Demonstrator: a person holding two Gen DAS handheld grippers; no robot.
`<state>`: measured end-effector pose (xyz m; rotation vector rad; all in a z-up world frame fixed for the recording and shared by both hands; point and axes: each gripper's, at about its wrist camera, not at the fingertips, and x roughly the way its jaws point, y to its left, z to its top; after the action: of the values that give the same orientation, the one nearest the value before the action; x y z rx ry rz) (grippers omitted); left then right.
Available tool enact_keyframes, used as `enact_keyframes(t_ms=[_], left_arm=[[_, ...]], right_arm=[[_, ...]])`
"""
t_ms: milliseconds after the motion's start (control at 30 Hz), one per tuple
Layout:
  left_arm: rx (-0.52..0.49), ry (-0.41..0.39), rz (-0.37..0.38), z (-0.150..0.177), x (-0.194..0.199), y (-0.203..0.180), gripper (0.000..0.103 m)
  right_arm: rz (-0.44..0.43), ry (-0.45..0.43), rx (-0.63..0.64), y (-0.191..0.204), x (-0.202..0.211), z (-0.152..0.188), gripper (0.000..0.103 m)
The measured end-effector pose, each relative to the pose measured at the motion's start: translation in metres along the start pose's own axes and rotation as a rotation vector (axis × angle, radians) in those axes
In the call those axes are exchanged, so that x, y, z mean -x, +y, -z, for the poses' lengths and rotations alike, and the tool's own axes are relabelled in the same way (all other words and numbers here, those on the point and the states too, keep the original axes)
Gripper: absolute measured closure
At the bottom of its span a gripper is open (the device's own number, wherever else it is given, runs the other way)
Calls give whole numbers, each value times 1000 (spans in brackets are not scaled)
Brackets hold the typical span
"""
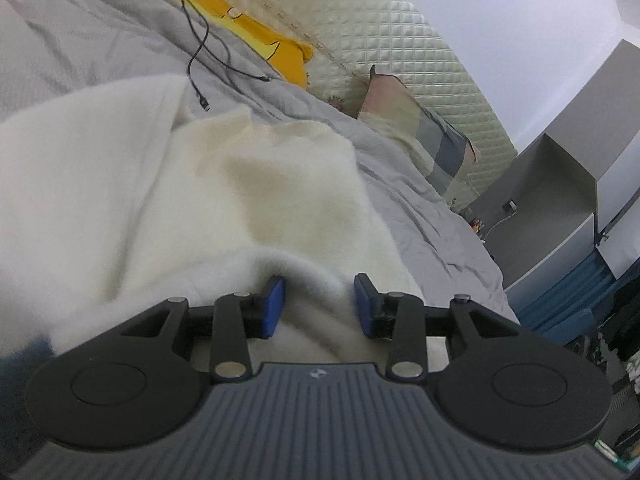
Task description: Fold large clothes
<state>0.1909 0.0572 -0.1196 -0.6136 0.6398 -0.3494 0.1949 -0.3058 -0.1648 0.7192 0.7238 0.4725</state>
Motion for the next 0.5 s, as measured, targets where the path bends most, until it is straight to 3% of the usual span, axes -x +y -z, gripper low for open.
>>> enact_keyframes(t_ms=[100,233,400,500], left_arm=[[-16,-14,-3,-2,12,-11,57],[-47,-54,1,-3,37,-25,44],[-100,-154,-55,5,89,-44,42],[-122,-163,-63,12,118,-51,41]], right_arm=[[6,-9,26,8,5,1,81],[29,-23,84,26,15,3,80],[66,-45,151,48,34,10,78],[84,-64,183,59,48,17,76]])
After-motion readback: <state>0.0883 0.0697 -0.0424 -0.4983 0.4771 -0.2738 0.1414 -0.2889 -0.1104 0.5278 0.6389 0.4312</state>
